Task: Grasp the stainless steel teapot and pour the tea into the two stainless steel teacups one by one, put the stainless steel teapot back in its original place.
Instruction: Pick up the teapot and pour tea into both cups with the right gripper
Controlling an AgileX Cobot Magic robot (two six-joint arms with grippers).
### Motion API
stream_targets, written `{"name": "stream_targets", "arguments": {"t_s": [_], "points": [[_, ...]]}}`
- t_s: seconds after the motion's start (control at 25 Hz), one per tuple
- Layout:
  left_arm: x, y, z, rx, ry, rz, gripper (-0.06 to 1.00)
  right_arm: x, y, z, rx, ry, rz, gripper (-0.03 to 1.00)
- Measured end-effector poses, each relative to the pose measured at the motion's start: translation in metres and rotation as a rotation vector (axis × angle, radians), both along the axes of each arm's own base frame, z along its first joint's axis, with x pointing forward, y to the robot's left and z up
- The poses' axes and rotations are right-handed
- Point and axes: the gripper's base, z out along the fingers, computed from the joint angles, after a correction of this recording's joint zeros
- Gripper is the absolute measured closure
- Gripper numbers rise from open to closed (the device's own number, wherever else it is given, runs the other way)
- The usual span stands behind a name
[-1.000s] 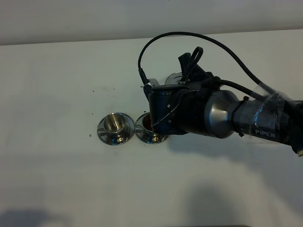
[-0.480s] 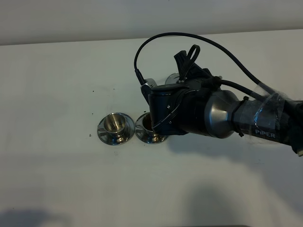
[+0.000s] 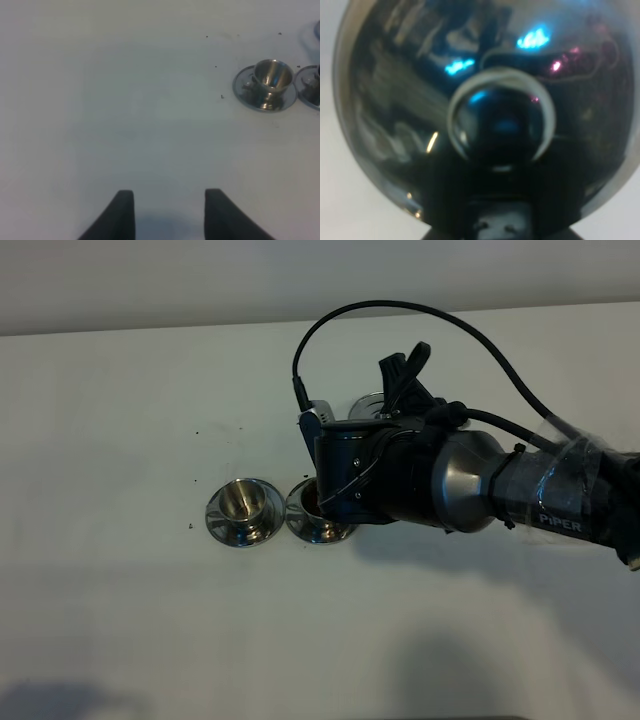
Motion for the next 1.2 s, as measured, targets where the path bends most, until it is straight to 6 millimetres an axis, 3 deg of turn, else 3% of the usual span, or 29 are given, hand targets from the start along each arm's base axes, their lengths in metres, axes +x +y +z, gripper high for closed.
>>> {"name": "stream_targets", "arguments": {"t_s": [0.56, 0.96, 1.2], "points": [[0.0, 0.0, 0.0, 0.0, 0.0, 0.0, 0.58, -0.013, -0.001, -0.008, 0.171, 0.074, -0.228, 0.79], [0.0, 0.0, 0.0, 0.0, 0.0, 0.0, 0.58, -0.03, -0.008, 0.03, 0.488, 0.11, -0.504, 0.79], [0.0, 0.0, 0.0, 0.0, 0.0, 0.0, 0.58, -0.028, -0.014, 0.031, 0.646, 0.258, -0.684, 0.79]]}}
